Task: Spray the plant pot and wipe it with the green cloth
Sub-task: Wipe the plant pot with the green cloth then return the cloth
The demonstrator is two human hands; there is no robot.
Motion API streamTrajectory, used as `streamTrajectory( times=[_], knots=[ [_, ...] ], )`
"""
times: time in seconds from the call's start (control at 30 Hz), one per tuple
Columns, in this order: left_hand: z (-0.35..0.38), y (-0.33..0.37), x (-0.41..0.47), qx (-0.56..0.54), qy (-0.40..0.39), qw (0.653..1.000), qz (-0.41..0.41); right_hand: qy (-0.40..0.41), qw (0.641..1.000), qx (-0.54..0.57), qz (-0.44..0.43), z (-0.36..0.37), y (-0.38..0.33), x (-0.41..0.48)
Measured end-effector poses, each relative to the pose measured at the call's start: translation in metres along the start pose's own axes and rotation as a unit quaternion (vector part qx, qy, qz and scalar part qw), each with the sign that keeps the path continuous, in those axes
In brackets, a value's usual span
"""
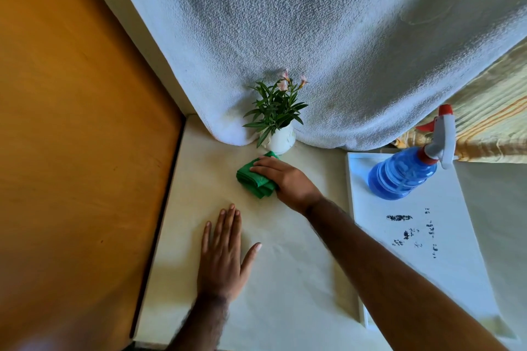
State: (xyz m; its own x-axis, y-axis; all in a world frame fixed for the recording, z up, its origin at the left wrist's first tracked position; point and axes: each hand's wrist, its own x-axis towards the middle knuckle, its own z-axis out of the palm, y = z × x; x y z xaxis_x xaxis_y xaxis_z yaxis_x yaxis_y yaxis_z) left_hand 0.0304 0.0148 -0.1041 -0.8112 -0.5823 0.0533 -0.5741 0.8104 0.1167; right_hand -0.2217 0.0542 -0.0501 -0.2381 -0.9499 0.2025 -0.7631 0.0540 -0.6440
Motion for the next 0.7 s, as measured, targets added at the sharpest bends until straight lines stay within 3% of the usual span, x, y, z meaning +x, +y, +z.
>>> streamTrajectory(
  times=[0.13,0.3,0.5,0.7],
  knots=[
    [0.000,0.000,0.000,-0.001,-0.018,1.000,-0.008,0.025,0.991,-0.086,-0.096,-0.013,0.003,-0.001],
    [0.001,-0.002,0.000,0.004,-0.009,1.000,-0.006,0.019,0.983,-0.138,-0.120,-0.026,0.017,0.006],
    [0.001,0.000,0.000,0.008,-0.003,1.000,-0.002,-0.005,0.993,-0.090,-0.072,-0.014,0.018,-0.001],
    [0.004,-0.001,0.001,0.004,-0.006,1.000,0.001,-0.013,0.999,-0.012,0.031,-0.003,0.017,-0.010]
  ],
)
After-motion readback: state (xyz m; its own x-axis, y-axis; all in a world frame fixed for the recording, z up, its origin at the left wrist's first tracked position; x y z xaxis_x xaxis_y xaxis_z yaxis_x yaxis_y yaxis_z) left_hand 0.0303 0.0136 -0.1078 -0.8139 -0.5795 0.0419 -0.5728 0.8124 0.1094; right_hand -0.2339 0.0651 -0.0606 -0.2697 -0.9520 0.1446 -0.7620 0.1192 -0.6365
